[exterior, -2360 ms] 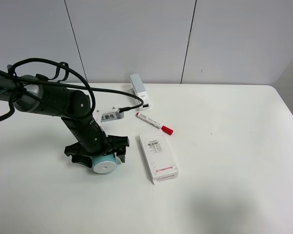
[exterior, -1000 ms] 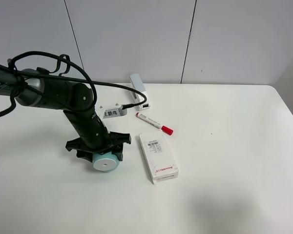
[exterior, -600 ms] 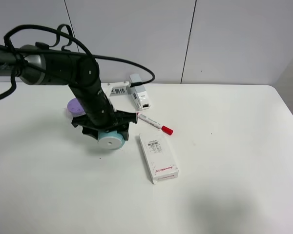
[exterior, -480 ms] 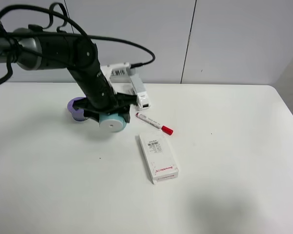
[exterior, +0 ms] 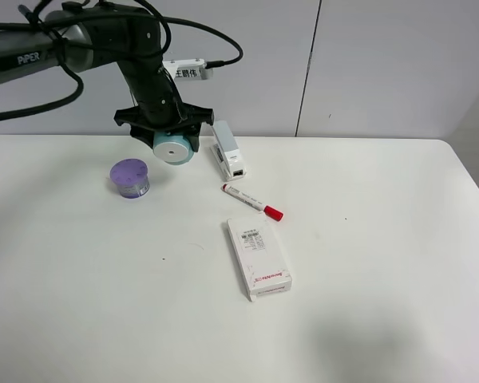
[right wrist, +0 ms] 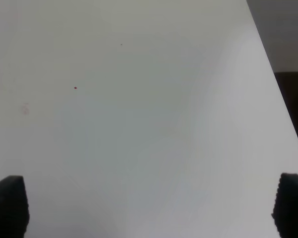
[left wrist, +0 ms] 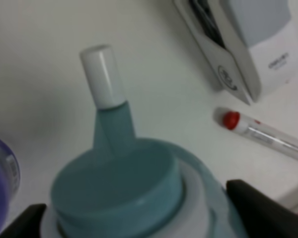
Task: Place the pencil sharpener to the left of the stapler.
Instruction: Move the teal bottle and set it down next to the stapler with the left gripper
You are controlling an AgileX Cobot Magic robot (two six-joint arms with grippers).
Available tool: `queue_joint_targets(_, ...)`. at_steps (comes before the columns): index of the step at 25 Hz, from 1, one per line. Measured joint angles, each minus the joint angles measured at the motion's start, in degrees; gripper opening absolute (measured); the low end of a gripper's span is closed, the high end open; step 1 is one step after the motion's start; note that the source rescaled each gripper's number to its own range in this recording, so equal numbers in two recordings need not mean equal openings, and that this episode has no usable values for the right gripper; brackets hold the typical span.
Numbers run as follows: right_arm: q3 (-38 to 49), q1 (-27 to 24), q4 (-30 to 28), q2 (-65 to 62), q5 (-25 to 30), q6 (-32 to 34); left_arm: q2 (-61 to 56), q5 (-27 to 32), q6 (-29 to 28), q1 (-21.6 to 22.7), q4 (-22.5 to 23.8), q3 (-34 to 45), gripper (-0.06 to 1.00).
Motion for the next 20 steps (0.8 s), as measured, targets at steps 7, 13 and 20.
queue_joint_targets(7, 0.00, 0.00, 0.00, 0.00, 0.00, 0.00, 10.18, 3.88, 3.94, 1.95, -0.04, -11.24, 0.00)
queue_joint_targets(13, 0.00, 0.00, 0.00, 0.00, 0.00, 0.00, 15.14, 4.18, 6.63, 2.42, -0.31, -16.19, 0.00)
queue_joint_targets(20, 0.00, 0.00, 0.00, 0.00, 0.00, 0.00, 16.97, 4.37, 8.69, 3.67, -0.40, -16.38, 0.00)
